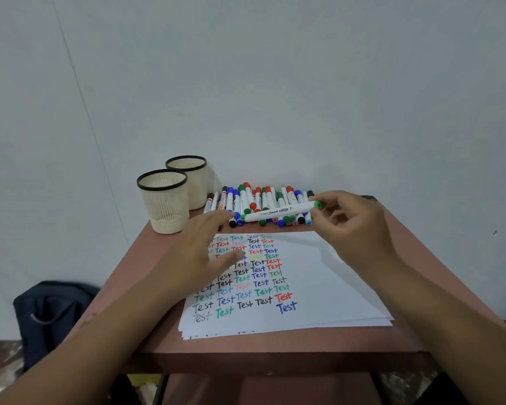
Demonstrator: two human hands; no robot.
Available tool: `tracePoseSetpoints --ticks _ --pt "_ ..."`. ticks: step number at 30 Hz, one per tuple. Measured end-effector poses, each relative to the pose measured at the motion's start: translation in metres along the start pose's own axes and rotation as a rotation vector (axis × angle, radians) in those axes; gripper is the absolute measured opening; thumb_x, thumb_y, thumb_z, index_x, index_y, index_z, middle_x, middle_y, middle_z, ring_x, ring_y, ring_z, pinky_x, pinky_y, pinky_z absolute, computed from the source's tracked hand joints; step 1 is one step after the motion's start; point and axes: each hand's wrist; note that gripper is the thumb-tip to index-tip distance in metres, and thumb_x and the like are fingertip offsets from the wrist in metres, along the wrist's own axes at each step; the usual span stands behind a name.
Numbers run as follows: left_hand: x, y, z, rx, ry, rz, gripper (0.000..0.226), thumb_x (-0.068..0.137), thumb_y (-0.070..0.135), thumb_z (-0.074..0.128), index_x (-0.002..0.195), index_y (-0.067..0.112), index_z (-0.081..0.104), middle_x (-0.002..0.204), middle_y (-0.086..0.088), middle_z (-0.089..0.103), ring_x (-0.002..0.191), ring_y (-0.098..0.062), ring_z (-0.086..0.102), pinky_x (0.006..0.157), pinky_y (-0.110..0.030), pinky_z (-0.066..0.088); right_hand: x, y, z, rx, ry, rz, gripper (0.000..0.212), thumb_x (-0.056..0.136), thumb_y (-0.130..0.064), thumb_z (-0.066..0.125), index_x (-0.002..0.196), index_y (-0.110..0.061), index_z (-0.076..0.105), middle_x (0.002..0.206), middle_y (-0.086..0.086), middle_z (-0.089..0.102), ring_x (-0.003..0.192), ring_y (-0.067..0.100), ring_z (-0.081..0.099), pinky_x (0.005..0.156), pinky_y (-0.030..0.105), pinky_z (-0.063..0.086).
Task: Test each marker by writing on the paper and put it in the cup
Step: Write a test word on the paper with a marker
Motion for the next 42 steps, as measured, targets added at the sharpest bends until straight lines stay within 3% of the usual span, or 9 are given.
tracePoseSetpoints --ticks 4,8,16,22,27,31,34,39,42 --pt "0.011 0.024 0.003 0.013 -0.011 0.073 0.052 0.100 0.052 0.049 0.148 0.039 0.037 0.140 0.026 0.043 0.126 0.008 0.039 0.100 -0.017 0.033 -0.012 -0.012 0.003 0.296 -0.014 0.210 0.017 0.090 -0.006 0.073 0.102 -0.018 0.077 0.080 -0.008 0.074 0.065 0.003 0.061 0.061 0.014 0.049" --pt "0.019 0.039 0.008 0.009 -0.076 0.053 0.024 0.106 0.040 0.038 0.100 0.027 0.057 0.084 0.008 0.053 0.071 -0.007 0.047 0.064 -0.022 0.034 -0.015 -0.018 0.016 0.548 0.030 0.389 0.014 0.095 -0.002 0.068 0.102 -0.012 0.074 0.086 0.003 0.077 0.075 0.010 0.070 0.068 0.019 0.056" --pt "0.017 0.026 0.018 -0.135 -0.194 -0.028 0.025 0.107 0.040 0.035 0.102 0.030 0.057 0.077 0.007 0.051 0.065 -0.009 0.044 0.061 -0.030 0.038 -0.010 -0.024 0.035 0.949 -0.145 0.734 0.013 0.094 -0.008 0.071 0.103 0.001 0.074 0.092 0.015 0.070 0.078 0.017 0.069 0.076 0.024 0.061" --pt "0.020 0.027 0.023 -0.127 -0.143 0.021 0.023 0.103 0.053 0.037 0.092 0.037 0.050 0.070 0.008 0.051 0.059 -0.004 0.046 0.058 -0.028 0.038 -0.005 -0.026 0.042 0.847 -0.234 0.710 0.015 0.099 -0.017 0.066 0.105 -0.005 0.072 0.087 0.009 0.069 0.073 0.012 0.065 0.072 0.024 0.060" --pt "0.017 0.019 0.027 -0.261 -0.140 -0.006 0.056 0.088 0.084 0.019 0.114 0.046 0.051 0.080 0.016 0.054 0.068 -0.002 0.049 0.067 -0.035 0.047 0.000 -0.020 0.036 0.765 -0.155 0.629 0.020 0.108 -0.027 0.052 0.109 -0.008 0.058 0.100 0.021 0.075 0.078 0.023 0.071 0.069 0.030 0.059" --pt "0.020 0.007 0.026 0.101 -0.219 -0.120 0.056 0.094 0.072 0.037 0.141 0.042 0.046 0.096 0.019 0.054 0.084 -0.001 0.053 0.070 -0.031 0.047 0.001 -0.002 0.027 0.822 -0.086 0.714 0.025 0.104 -0.017 0.061 0.121 -0.002 0.050 0.102 0.022 0.072 0.080 0.023 0.075 0.072 0.030 0.062" --pt "0.018 0.005 0.024 0.229 -0.265 -0.113 0.043 0.098 0.061 0.047 0.136 0.043 0.054 0.074 0.018 0.047 0.067 -0.001 0.049 0.057 -0.027 0.035 -0.004 0.012 0.028 0.785 -0.106 0.753 0.036 0.094 -0.001 0.071 0.123 0.000 0.050 0.105 0.018 0.068 0.087 0.021 0.074 0.077 0.031 0.063" --pt "0.011 -0.003 0.011 0.263 -0.289 -0.133 0.038 0.096 0.064 0.047 0.126 0.045 0.058 0.075 0.016 0.052 0.068 -0.002 0.051 0.058 -0.026 0.036 -0.001 0.019 0.039 0.637 -0.150 0.776 0.021 0.098 -0.011 0.069 0.115 -0.001 0.061 0.100 0.016 0.069 0.081 0.019 0.068 0.084 0.038 0.064" --pt "0.013 -0.002 0.007 0.267 -0.311 -0.109 0.039 0.094 0.066 0.048 0.123 0.044 0.060 0.078 0.014 0.054 0.070 -0.003 0.052 0.060 -0.027 0.041 0.006 0.016 0.052 0.562 -0.191 0.688 0.035 0.088 -0.002 0.079 0.114 -0.007 0.056 0.103 0.016 0.070 0.086 0.022 0.073 0.083 0.040 0.064"
Point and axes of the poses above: each hand's wrist, its own x-axis towards the middle knuckle, its own z-axis out of the palm, y = z × x
